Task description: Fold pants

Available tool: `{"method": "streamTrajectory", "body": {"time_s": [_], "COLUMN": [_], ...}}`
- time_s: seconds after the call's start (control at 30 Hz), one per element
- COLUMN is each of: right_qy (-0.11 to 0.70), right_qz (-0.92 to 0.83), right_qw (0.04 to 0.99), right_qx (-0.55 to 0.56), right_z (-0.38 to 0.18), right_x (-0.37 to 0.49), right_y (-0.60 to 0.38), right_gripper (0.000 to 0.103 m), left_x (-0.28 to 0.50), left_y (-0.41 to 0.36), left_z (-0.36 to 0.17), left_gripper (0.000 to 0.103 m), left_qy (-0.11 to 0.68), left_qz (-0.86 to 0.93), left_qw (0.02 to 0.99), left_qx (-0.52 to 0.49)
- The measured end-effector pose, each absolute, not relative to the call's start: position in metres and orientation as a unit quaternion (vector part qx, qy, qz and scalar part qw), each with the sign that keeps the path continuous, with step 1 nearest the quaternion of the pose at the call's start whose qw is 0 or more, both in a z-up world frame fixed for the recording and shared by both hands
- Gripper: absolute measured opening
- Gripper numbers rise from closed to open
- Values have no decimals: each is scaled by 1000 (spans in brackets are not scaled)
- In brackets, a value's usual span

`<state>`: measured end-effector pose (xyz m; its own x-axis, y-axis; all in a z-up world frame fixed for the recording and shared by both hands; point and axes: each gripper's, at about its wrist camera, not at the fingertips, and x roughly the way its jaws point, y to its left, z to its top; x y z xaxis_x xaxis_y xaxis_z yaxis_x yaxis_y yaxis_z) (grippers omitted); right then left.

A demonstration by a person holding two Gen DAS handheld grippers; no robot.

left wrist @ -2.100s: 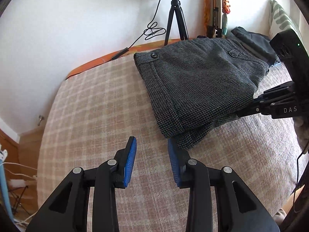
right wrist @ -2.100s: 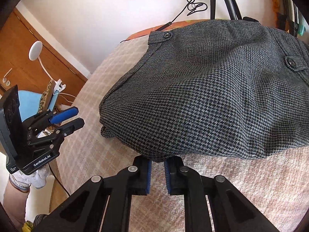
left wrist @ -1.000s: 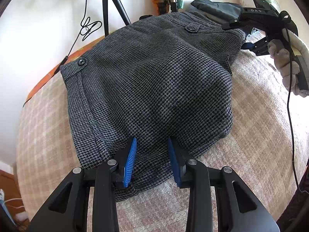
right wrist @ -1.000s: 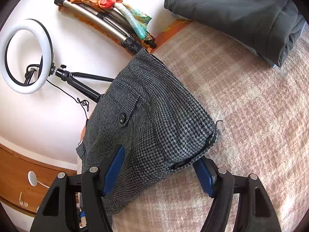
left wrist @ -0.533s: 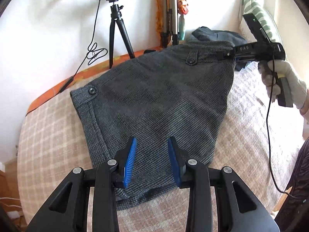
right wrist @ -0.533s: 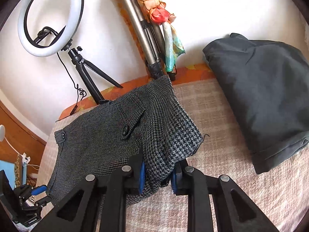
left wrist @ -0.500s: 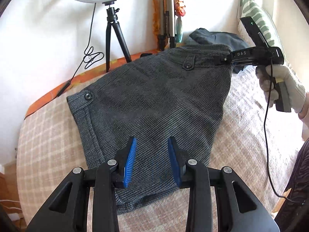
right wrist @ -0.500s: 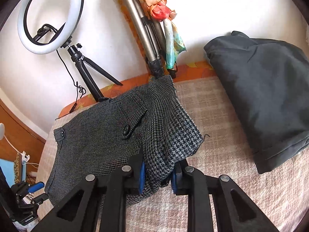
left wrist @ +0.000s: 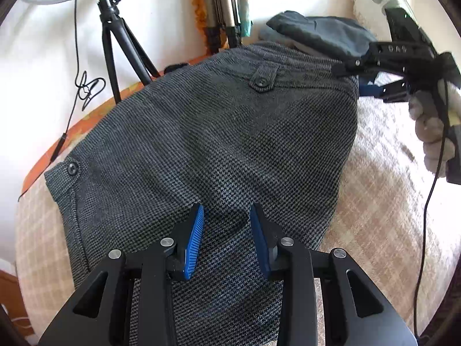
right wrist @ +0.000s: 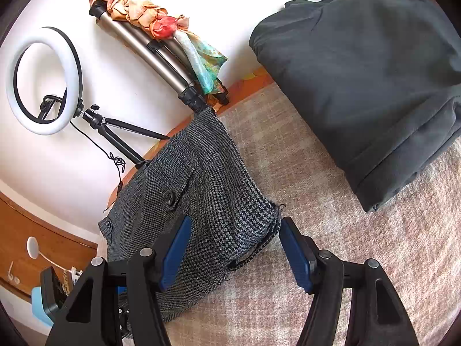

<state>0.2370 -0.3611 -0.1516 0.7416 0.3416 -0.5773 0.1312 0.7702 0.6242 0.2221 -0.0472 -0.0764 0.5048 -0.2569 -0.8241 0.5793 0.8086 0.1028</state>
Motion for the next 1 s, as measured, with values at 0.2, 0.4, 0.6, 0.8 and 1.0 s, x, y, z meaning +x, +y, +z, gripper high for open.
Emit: {"method": "streamTrajectory", "body": {"time_s": [0.2,0.4,0.6,0.8,1.0], "right_qy": [353,343,337,320,304], "right_qz": [84,83,82,75,73], "right_qw": [851,839,846,891,923], "right_qx": [379,414,405,314,226], "right_z": [-164,-170,-164,-129,-98], "right_x": [251,255,266,260,254], "right_y": [-364,-370,-364,-346,-322], "right_gripper": [50,52,25,15,10], "left_x": [250,266,261,278,296], "left_y": [-54,-65,-65,-69,-91], "left_z": [-54,-92,-104,-82,-105], "left_gripper": [32,32,31,31,31], "left_qy": [403,426,421,402,423], "left_qz": [-206,-186,-183,-182,-175], "left_qw": [866,851,852,873,863], "left_qx": [214,243,253,208,213]}}
